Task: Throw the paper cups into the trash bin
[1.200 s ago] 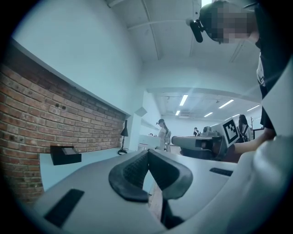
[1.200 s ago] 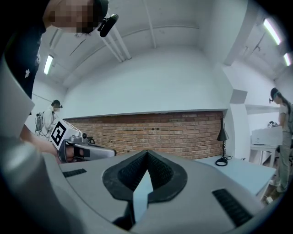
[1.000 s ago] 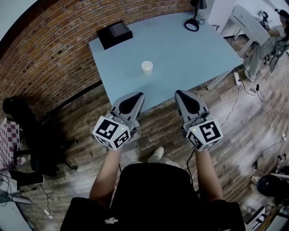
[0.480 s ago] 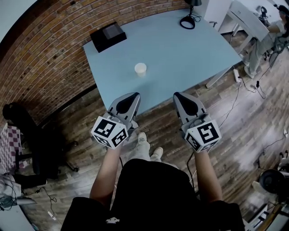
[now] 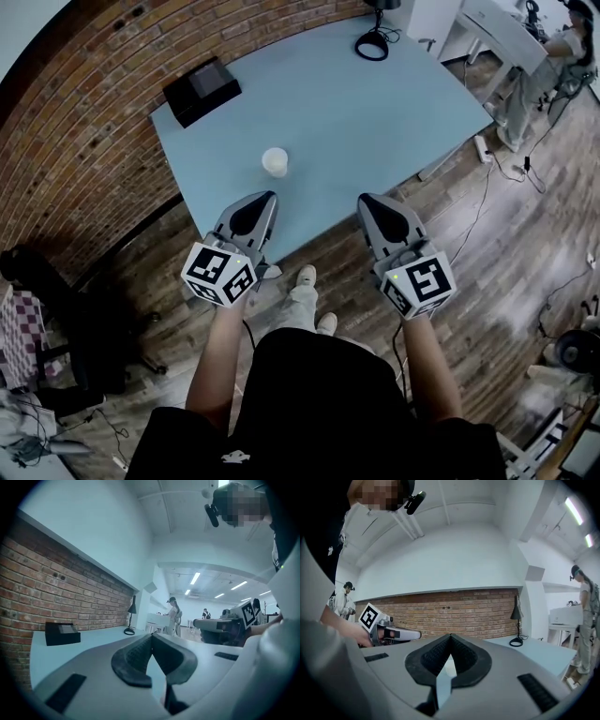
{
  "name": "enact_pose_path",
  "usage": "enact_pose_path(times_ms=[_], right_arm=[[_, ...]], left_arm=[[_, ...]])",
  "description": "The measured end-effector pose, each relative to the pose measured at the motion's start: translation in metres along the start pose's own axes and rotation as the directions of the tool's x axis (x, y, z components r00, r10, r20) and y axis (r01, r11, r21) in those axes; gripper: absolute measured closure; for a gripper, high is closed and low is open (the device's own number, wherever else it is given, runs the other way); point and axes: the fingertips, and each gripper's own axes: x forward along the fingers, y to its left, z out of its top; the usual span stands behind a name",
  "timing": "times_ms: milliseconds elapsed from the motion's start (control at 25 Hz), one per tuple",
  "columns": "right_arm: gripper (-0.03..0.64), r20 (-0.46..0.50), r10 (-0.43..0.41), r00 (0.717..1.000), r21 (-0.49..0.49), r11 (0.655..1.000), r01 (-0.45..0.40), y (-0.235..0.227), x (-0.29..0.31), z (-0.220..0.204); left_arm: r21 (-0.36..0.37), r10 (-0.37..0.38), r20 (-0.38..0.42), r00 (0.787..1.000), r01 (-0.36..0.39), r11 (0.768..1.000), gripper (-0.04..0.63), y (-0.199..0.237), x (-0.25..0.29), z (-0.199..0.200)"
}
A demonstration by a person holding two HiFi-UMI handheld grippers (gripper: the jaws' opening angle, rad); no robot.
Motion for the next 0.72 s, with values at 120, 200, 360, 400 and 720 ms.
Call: enact_pose_path(times_ms=[120,200,360,400,720], right_arm=[[0.612,-0.005,-0.015,1.0,0.005,1.0,0.015,-0.014,0.019,0.0],[0.612,-0.011,-0.024,1.0,0.005,1.0,0.024,-0.023,0.03,-0.001],[0.612,-0.022,-0.045,0.999,0.012,0.999,0.045,-0.043,0.047,-0.004],[0.612,-0.026,-0.047,0.999,0.015,0.999,0.048,-0.046,0.051,-0.005],[0.612,-0.084,-0.054,0.995,0.023,0.998,0.056,-0.065,0.082,-0.017]], left_arm=[[0.002,-0.005,-0.023,1.0,0.005,1.0,0.587,0.021,0.02,-0.005],[0.0,-0.005,-0.039,0.999,0.005,1.0,0.586,0.034,0.031,-0.01],[0.008,-0.018,-0.077,0.997,0.019,1.0,0.588,0.053,0.052,-0.02],[0.011,-0.022,-0.089,0.996,0.023,1.0,0.588,0.058,0.057,-0.022],[0.104,-0.005,-0.253,0.968,0.032,0.994,0.586,0.091,0.085,-0.062]])
